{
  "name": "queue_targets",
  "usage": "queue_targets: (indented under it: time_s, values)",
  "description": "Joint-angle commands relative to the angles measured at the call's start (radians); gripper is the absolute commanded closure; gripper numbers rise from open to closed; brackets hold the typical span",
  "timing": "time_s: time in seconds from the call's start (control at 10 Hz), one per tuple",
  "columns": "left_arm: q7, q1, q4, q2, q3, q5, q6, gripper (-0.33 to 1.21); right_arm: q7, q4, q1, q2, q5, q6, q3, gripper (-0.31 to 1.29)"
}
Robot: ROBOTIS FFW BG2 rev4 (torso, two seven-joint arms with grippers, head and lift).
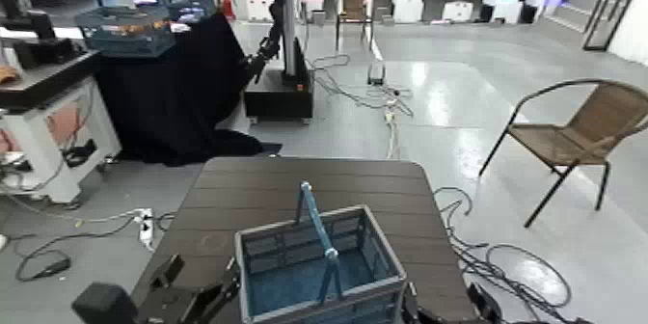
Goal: Place the crate on the table.
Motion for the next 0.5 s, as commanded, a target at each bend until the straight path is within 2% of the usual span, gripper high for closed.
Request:
queue_targets:
  time_s: [0.1, 0.3, 0.5]
  values:
    - [0.037, 0.076, 0.005, -0.021, -0.002, -0.081, -0.111, 0.11, 0.0, -0.003, 0.002, -0.002, 0.0, 0.0, -0.002, 0.15]
    - [0.068, 0.099, -0.001, -0.037, 0.004, -0.115, -0.133, 0.11, 0.0, -0.006, 0.005, -0.002, 0.002, 0.006, -0.005, 0.15]
    - [0.068, 0.099, 0.0, -0.03, 0.001, -0.12, -0.131, 0.11, 0.0, -0.008, 0.003, -0.003, 0.002, 0.011, -0.005, 0.15]
